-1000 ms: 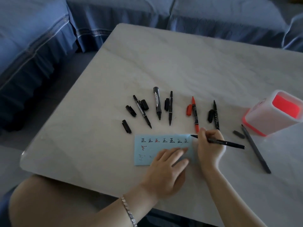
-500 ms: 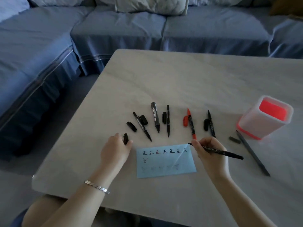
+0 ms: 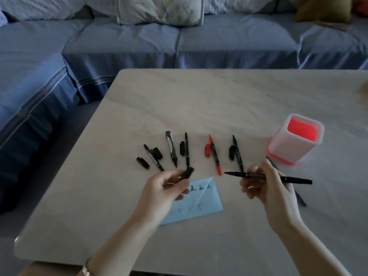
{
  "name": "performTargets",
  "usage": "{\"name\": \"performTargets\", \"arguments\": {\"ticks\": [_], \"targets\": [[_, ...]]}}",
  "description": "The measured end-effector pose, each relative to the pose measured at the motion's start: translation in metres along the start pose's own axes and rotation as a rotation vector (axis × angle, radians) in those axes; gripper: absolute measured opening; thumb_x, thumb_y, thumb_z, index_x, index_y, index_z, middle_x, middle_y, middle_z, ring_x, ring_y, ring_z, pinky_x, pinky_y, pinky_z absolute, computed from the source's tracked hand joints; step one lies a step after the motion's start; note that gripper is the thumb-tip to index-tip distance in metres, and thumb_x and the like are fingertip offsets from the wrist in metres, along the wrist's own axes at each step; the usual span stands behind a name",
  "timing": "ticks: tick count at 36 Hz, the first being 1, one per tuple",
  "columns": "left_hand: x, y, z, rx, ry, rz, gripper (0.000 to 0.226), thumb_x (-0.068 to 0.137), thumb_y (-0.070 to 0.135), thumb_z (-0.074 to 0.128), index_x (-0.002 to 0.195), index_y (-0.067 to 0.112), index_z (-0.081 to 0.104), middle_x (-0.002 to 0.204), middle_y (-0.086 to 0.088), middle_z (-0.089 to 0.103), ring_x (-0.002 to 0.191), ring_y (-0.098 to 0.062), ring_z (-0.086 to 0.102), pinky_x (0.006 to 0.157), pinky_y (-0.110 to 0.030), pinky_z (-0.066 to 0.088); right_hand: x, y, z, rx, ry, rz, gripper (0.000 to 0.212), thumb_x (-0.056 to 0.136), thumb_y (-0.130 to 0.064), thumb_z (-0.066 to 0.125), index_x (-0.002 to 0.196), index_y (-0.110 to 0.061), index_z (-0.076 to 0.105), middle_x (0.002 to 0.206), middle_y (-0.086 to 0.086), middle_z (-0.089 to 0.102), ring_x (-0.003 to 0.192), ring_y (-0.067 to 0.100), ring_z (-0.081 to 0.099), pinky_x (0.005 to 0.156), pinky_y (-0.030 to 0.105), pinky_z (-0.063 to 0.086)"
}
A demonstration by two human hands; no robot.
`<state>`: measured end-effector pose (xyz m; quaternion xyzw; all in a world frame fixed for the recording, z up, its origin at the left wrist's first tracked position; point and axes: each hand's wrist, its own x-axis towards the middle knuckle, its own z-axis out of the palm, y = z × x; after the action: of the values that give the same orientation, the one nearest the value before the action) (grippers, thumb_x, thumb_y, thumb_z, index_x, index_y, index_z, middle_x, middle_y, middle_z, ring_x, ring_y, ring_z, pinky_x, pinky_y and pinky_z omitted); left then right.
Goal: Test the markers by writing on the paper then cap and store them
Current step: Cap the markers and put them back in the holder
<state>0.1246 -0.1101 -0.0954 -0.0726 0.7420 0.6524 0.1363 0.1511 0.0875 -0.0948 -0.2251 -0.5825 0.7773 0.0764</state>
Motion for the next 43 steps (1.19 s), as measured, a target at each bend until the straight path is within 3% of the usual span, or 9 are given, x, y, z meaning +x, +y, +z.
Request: {"name": "performTargets", "arguments": {"ticks": [6,20,25,28,33,39,43], "targets": [[-0.017,0.023,0.019,-0.021,-0.153,0.082,0.024,0.081,0.0,0.065,0.082,0.023,0.069,0.066,0.013,0.07,0.06,0.001,0.06,0.059,-0.01,0.05,-0.012,-0.016,0.002,0.037,-0.057,-0.016,0.04,0.097,-0.017,0.036,0.062,-0.007,0.051,0.046,0.01,0.059,0.038,0.018,0.05,0.037,0.021,0.037],[-0.027,0.028,0.024,0.067,-0.177,0.109,0.026,0.08,0.004,0.067,0.078,0.029,0.07,0.068,0.013,0.068,0.061,-0.002,0.056,0.06,-0.007,0.044,-0.02,-0.017,0.001,-0.01,-0.071,-0.023,0.039,0.095,-0.01,0.038,0.059,-0.004,0.051,0.044,0.014,0.058,0.037,0.02,0.049,0.037,0.023,0.037],[-0.03,0.033,0.026,0.156,-0.234,0.177,0.026,0.081,0.008,0.067,0.078,0.033,0.07,0.071,0.015,0.068,0.065,0.002,0.057,0.064,-0.008,0.044,-0.026,-0.02,0.004,-0.074,-0.125,-0.015,0.044,0.096,-0.012,0.039,0.054,-0.008,0.052,0.045,0.014,0.057,0.037,0.018,0.046,0.038,0.021,0.037],[-0.034,0.038,0.029,0.229,-0.275,0.205,0.021,0.083,0.013,0.066,0.079,0.034,0.067,0.068,0.02,0.065,0.064,0.007,0.057,0.063,-0.006,0.041,-0.03,-0.02,0.01,-0.177,-0.141,-0.064,0.05,0.095,-0.012,0.038,0.047,-0.015,0.052,0.038,0.006,0.045,0.036,0.013,0.035,0.04,0.017,0.031],[-0.041,0.036,0.034,0.36,-0.296,0.27,0.013,0.089,0.026,0.057,0.081,0.035,0.064,0.063,0.02,0.058,0.058,0.002,0.05,0.059,-0.01,0.037,-0.035,-0.017,0.018,-0.194,-0.126,-0.089,0.054,0.095,-0.012,0.04,0.044,-0.016,0.057,0.035,0.003,0.041,0.035,0.012,0.032,0.039,0.018,0.029],[-0.044,0.035,0.037,0.333,-0.292,0.244,0.015,0.091,0.028,0.053,0.084,0.024,0.066,0.052,0.019,0.052,0.049,0.003,0.045,0.054,-0.009,0.033,-0.039,-0.016,0.018,-0.188,-0.134,-0.097,0.049,0.093,-0.006,0.042,0.046,-0.01,0.052,0.032,0.0,0.04,0.032,0.009,0.03,0.035,0.015,0.027],[-0.044,0.036,0.039,0.212,-0.375,0.125,0.025,0.09,0.029,0.055,0.067,0.028,0.063,0.046,0.015,0.045,0.045,0.0,0.039,0.053,-0.013,0.032,-0.041,-0.017,0.016,-0.204,-0.173,-0.163,0.037,0.079,-0.019,0.042,0.045,-0.01,0.052,0.031,0.004,0.044,0.03,0.01,0.033,0.034,0.016,0.03]]}}
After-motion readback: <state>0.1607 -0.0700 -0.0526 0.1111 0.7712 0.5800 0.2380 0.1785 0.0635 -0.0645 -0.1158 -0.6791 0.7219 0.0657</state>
